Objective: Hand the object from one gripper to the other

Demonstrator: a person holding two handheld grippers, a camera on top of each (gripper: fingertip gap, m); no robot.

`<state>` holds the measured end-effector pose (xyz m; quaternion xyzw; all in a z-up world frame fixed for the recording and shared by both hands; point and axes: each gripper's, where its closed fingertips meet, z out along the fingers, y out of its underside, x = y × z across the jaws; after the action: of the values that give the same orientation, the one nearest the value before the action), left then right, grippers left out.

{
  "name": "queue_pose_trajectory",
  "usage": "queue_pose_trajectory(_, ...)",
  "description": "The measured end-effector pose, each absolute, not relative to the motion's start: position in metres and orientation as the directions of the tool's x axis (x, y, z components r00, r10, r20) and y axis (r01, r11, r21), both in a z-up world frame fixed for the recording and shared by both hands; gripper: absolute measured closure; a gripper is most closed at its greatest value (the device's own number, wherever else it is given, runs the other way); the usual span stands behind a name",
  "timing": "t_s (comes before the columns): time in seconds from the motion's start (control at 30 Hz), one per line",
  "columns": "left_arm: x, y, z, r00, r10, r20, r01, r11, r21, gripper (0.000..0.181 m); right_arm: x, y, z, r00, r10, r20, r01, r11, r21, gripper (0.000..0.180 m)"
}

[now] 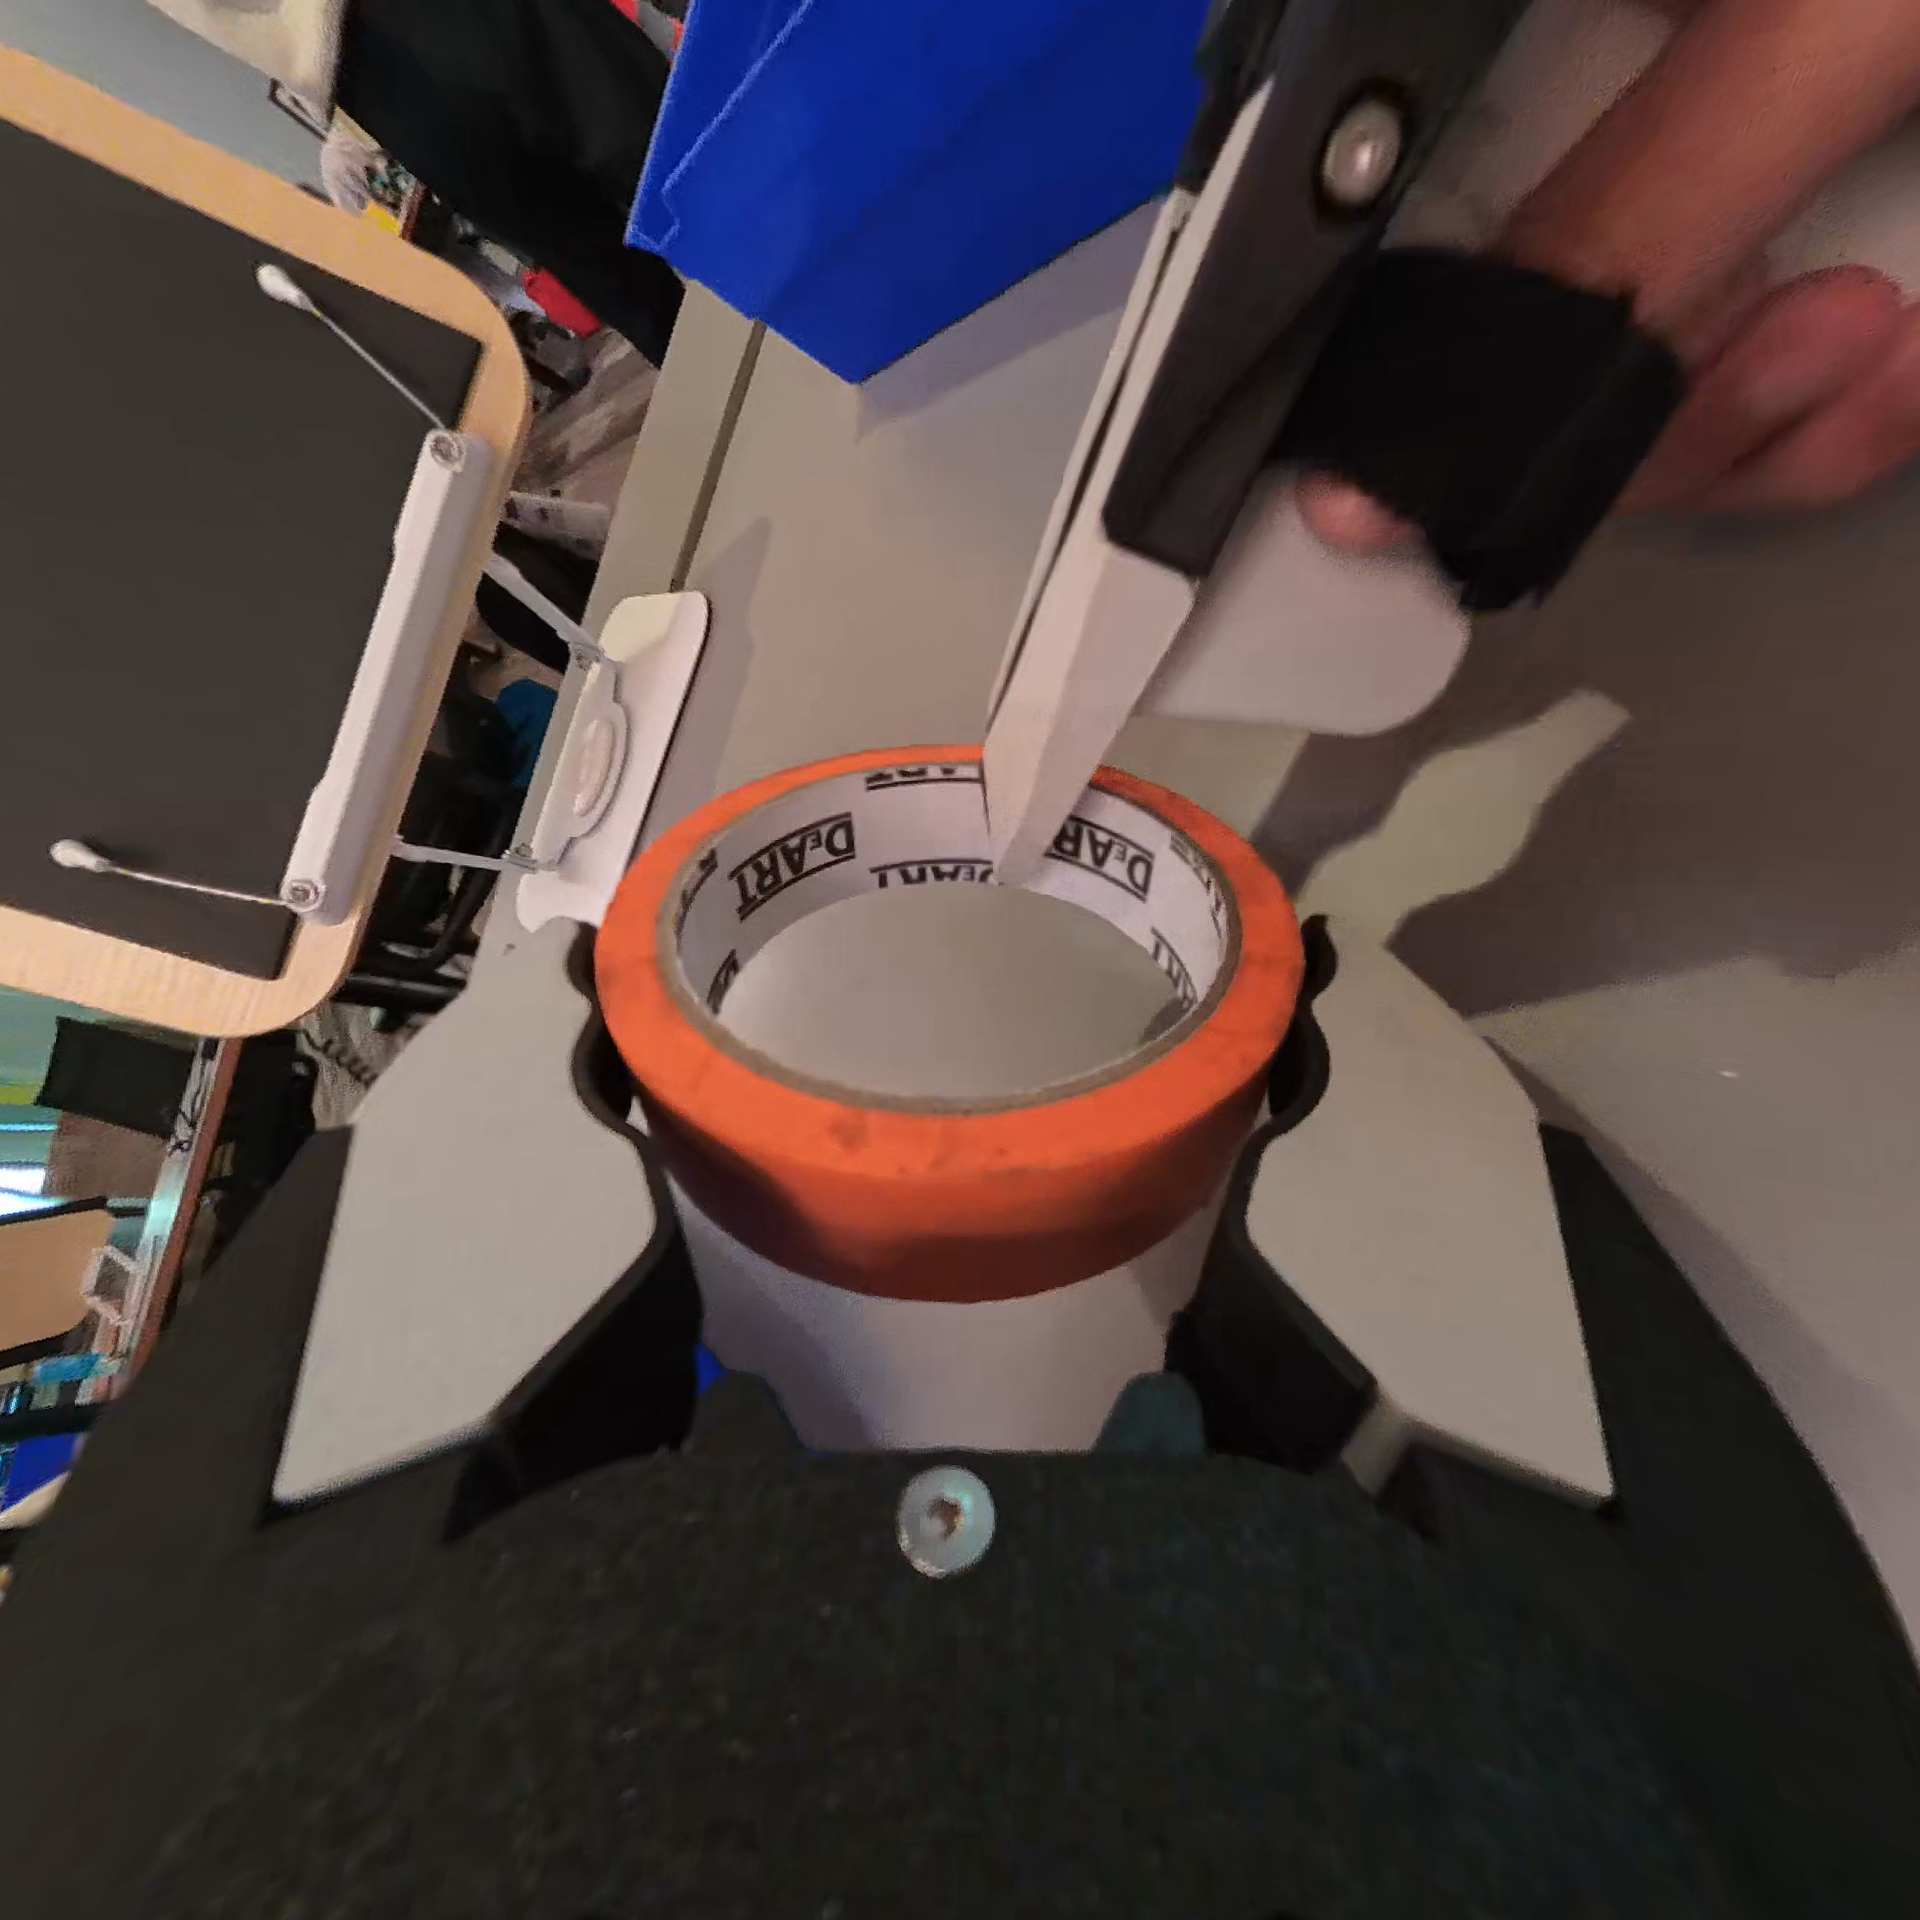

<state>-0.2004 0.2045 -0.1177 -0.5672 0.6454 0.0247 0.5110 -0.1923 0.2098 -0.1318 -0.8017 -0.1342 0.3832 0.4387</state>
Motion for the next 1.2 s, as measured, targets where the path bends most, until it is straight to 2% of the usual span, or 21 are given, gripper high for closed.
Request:
queue_pose_trajectory(0.03,-0.199,0.203,-0.120,0.160,-0.713,-0.683,-0.764,0.349,-0.543,0.060,-0.193,0.210,-0.137,0.678,0.532,-0.507,-0.114,-0.605,-0.788,0.167)
queue_pose_trajectory(0.13,-0.198,0.200,-0.127,0.136,-0.723,-0.677,-0.778,0.345,-0.525,0.063,-0.193,0.209,-0.146,0.664,0.492,-0.563,-0.131,-0.665,-0.735,0.168)
queue_pose_trajectory(0.23,-0.196,0.192,-0.131,0.124,-0.786,-0.605,-0.768,0.311,-0.560,0.070,-0.182,0.211,-0.150,0.666,0.463,-0.585,-0.151,-0.684,-0.713,0.170)
queue_pose_trajectory(0.3,-0.194,0.185,-0.131,0.129,-0.841,-0.525,-0.751,0.263,-0.605,0.077,-0.170,0.215,-0.151,0.712,0.479,-0.513,-0.099,-0.655,-0.749,0.170)
queue_pose_trajectory(0.4,-0.192,0.175,-0.126,0.116,-0.905,-0.409,-0.716,0.209,-0.666,0.070,-0.150,0.218,-0.145,0.778,0.546,-0.312,0.058,-0.557,-0.829,0.170)
queue_pose_trajectory(0.47,-0.195,0.167,-0.125,0.075,-0.949,-0.307,-0.699,0.170,-0.695,0.067,-0.151,0.210,-0.142,0.732,0.631,-0.257,0.155,-0.522,-0.839,0.170)
queue_pose_trajectory(0.53,-0.198,0.156,-0.120,0.019,-0.981,-0.195,-0.674,0.131,-0.727,0.067,-0.160,0.194,-0.141,0.637,0.712,-0.296,0.196,-0.521,-0.831,0.170)
queue_pose_trajectory(0.57,-0.199,0.148,-0.113,-0.019,-0.991,-0.130,-0.642,0.112,-0.759,0.071,-0.165,0.186,-0.142,0.587,0.743,-0.322,0.212,-0.525,-0.824,0.170)
queue_pose_trajectory(0.63,-0.201,0.133,-0.097,-0.093,-0.996,0.010,-0.569,0.045,-0.821,0.092,-0.175,0.172,-0.138,0.492,0.815,-0.306,0.240,-0.465,-0.852,0.170)
queue_pose_trajectory(0.67,-0.202,0.132,-0.091,-0.090,-0.993,0.079,-0.543,-0.018,-0.840,0.092,-0.174,0.176,-0.136,0.510,0.825,-0.244,0.256,-0.415,-0.873,0.170)
queue_pose_trajectory(0.73,-0.204,0.137,-0.088,-0.059,-0.973,0.224,-0.529,-0.160,-0.833,0.089,-0.165,0.191,-0.130,0.601,0.795,-0.078,0.302,-0.317,-0.899,0.171)
queue_pose_trajectory(0.8,-0.206,0.148,-0.093,-0.006,-0.940,0.342,-0.528,-0.287,-0.799,0.096,-0.157,0.202,-0.122,0.674,0.734,0.080,0.361,-0.234,-0.903,0.170)
queue_pose_trajectory(0.93,-0.202,0.160,-0.102,0.048,-0.878,0.476,-0.467,-0.441,-0.766,0.100,-0.153,0.208,-0.100,0.749,0.588,0.306,0.444,-0.101,-0.890,0.170)
queue_pose_trajectory(0.97,-0.200,0.158,-0.100,0.029,-0.863,0.504,-0.445,-0.463,-0.767,0.111,-0.154,0.207,-0.096,0.749,0.560,0.355,0.471,-0.073,-0.879,0.170)
queue_pose_trajectory(1.0,-0.200,0.158,-0.099,0.018,-0.850,0.526,-0.436,-0.480,-0.761,0.130,-0.157,0.205,-0.092,0.742,0.536,0.402,0.500,-0.042,-0.865,0.170)
queue_pose_trajectory(1.03,-0.200,0.159,-0.100,0.017,-0.843,0.538,-0.434,-0.491,-0.755,0.146,-0.158,0.204,-0.090,0.737,0.513,0.440,0.523,-0.019,-0.852,0.170)
queue_pose_trajectory(1.07,-0.201,0.162,-0.100,0.027,-0.841,0.541,-0.425,-0.499,-0.755,0.151,-0.158,0.205,-0.090,0.741,0.485,0.464,0.536,-0.012,-0.844,0.170)
queue_pose_trajectory(1.17,-0.205,0.168,-0.100,0.041,-0.829,0.557,-0.416,-0.521,-0.745,0.152,-0.162,0.204,-0.099,0.760,0.487,0.429,0.507,-0.033,-0.861,0.168)
queue_pose_trajectory(1.2,-0.207,0.172,-0.100,0.051,-0.829,0.557,-0.408,-0.526,-0.746,0.152,-0.162,0.202,-0.099,0.761,0.496,0.419,0.493,-0.021,-0.870,0.161)
